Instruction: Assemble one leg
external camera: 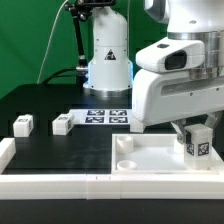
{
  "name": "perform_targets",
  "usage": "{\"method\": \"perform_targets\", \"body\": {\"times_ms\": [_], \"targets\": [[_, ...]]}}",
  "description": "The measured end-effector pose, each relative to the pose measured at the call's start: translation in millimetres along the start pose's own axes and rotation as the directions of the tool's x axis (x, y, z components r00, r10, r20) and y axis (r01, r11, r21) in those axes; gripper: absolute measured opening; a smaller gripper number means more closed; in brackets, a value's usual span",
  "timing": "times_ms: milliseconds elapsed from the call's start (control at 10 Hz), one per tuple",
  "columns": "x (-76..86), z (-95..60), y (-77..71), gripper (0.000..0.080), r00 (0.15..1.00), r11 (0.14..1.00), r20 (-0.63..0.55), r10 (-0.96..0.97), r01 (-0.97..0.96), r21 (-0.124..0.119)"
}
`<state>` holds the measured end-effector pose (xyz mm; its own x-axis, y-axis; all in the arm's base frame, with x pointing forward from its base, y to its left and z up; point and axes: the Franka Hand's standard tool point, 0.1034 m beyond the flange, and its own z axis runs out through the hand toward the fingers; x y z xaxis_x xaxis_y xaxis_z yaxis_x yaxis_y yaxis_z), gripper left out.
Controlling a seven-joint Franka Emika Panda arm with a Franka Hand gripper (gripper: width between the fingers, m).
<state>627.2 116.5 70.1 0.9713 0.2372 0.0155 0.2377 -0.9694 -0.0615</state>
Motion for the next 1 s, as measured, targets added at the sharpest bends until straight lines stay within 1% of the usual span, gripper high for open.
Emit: {"method": "perform_targets", "body": {"times_ms": [100,200,300,400,600,700,800,900,1000], "targets": [[0.6,-0.2,0.7,0.0291,0.990,0.990,-0.005,0.141,-0.141,0.015],[1.8,-0.2,0.6,0.0291,0.959,0.959,-0.014,0.281,-0.281,0.029],[2.1,-0.3,0.0,0.0291,0.932,0.932,-0.011,0.363,-0.362,0.030],[2.3,-0.5,-0.7,0.0291,0.867,0.867,-0.005,0.498,-0.497,0.037],[2.8,-0.3,-3.0,0.0291,0.719,0.719,0.005,0.695,-0.694,0.040],[3.2,-0.5,-2.7,0.0291,0.611,0.609,0.018,0.792,-0.791,0.049],[3.4,-0.2,-3.9,0.0291,0.530,0.529,0.023,0.848,-0.848,0.047],[3.4,-0.2,-4.2,0.0291,0.469,0.468,0.027,0.883,-0.883,0.046],[3.4,-0.1,-4.3,0.0301,0.464,0.463,0.028,0.885,-0.885,0.047]]}}
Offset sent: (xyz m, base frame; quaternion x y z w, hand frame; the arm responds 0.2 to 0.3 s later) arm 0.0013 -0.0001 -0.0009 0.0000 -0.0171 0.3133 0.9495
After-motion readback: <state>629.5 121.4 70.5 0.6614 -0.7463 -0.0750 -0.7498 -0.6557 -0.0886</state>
